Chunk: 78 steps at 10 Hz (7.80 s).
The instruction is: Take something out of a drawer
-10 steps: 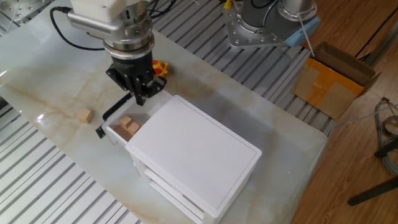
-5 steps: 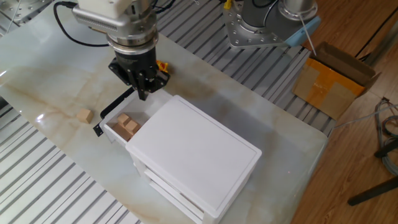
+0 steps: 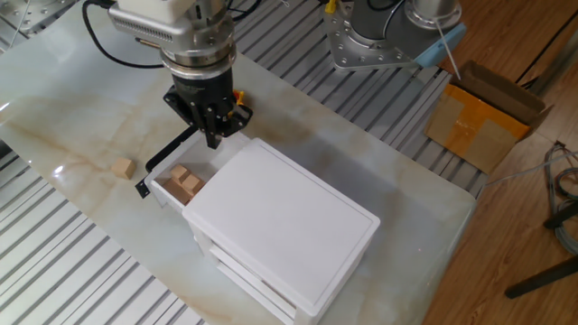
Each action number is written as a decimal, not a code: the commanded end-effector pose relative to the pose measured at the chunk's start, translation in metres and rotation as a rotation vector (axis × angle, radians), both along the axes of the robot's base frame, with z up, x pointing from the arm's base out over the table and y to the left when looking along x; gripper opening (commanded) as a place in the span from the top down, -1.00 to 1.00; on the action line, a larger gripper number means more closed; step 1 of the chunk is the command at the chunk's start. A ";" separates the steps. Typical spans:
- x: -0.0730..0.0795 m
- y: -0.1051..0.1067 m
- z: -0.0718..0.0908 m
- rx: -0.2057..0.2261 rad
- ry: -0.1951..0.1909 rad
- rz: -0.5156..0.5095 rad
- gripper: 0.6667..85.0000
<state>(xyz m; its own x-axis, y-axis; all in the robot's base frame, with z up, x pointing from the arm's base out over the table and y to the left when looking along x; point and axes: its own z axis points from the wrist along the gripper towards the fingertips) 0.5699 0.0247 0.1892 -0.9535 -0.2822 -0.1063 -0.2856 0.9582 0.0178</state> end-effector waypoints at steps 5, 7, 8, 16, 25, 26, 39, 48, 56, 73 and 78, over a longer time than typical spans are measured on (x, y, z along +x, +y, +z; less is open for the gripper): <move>0.018 -0.032 -0.018 -0.061 -0.064 0.162 0.99; 0.013 -0.048 -0.017 -0.097 -0.060 0.198 0.99; 0.009 -0.057 -0.013 -0.136 -0.052 0.224 0.99; -0.001 -0.036 -0.005 -0.078 -0.025 0.180 0.99; -0.008 -0.009 0.011 0.006 -0.013 -0.005 0.99; -0.003 -0.007 0.005 0.014 -0.011 -0.014 0.99; -0.002 -0.052 -0.012 -0.042 -0.032 0.050 0.99; 0.011 -0.094 -0.014 -0.165 -0.030 0.227 0.99; 0.008 -0.103 -0.009 -0.168 -0.026 0.229 0.99; 0.018 -0.030 0.011 0.029 0.000 -0.035 -0.23; 0.039 -0.030 -0.001 -0.006 -0.006 -0.009 -0.19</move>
